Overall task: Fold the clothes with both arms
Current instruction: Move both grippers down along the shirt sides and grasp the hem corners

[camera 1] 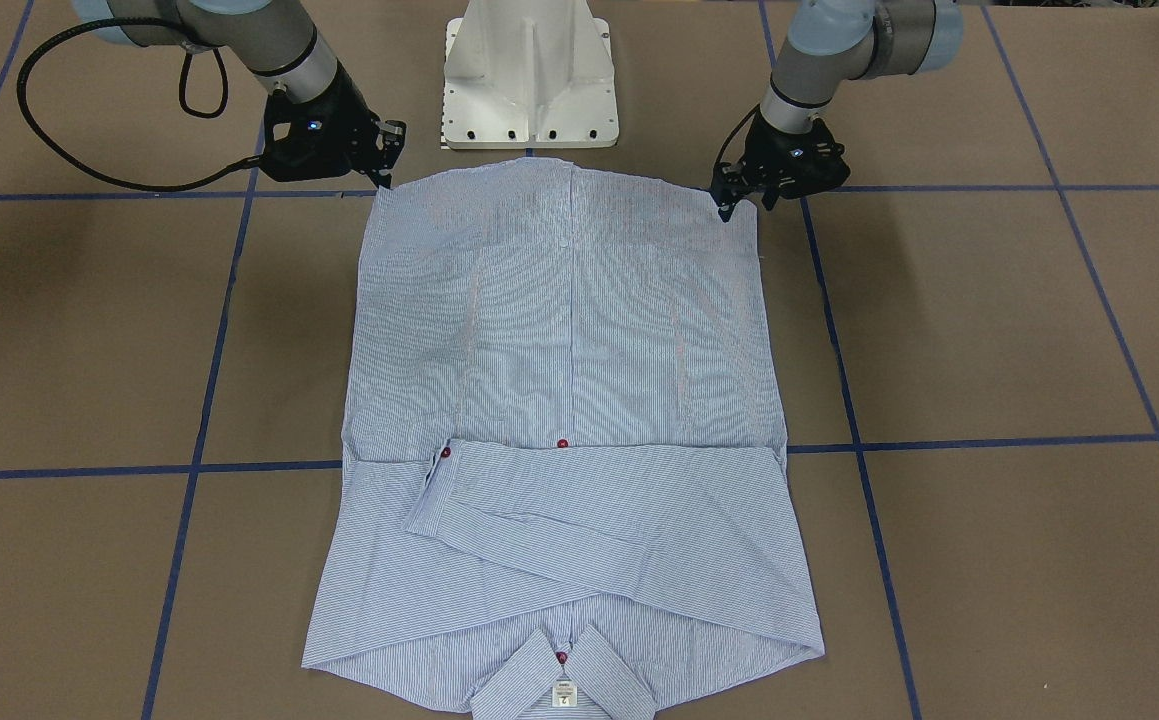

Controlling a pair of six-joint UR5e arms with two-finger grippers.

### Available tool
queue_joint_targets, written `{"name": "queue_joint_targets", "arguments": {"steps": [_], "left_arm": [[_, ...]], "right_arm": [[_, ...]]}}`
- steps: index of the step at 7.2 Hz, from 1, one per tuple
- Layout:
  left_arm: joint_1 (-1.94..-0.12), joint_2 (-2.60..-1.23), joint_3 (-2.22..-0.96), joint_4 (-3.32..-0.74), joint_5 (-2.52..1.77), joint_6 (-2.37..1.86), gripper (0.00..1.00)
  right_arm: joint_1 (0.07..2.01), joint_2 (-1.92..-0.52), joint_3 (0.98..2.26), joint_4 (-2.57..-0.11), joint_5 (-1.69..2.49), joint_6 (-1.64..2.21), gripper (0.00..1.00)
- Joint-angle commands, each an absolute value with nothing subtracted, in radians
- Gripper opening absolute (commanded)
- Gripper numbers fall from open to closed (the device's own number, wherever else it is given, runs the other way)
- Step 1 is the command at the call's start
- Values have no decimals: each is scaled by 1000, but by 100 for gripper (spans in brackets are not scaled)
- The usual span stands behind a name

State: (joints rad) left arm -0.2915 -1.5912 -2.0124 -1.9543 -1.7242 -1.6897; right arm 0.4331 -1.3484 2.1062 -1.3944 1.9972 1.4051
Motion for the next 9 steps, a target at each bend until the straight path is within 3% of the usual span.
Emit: {"name": "queue_joint_targets", "arguments": {"steps": [1,3,5,9], "left_arm": [[-291,-1592,-2013,-1954,-1724,-1690,64],[-288,-1592,-2014,-1954,-1724,-1724,59],[-288,-1594,-2013,-1954,-1724,-1726,42],[-288,-1592,-2014,-1954,-1724,-1727,22]], "right_arm": [[443,-1348,2108,-1394,2000,1404,0],[448,-1348,2108,-1394,2002,1404,0],[448,-1350,2108,-1394,2002,1404,0],[446,-1351,2106,-1394,2002,1404,0]]}}
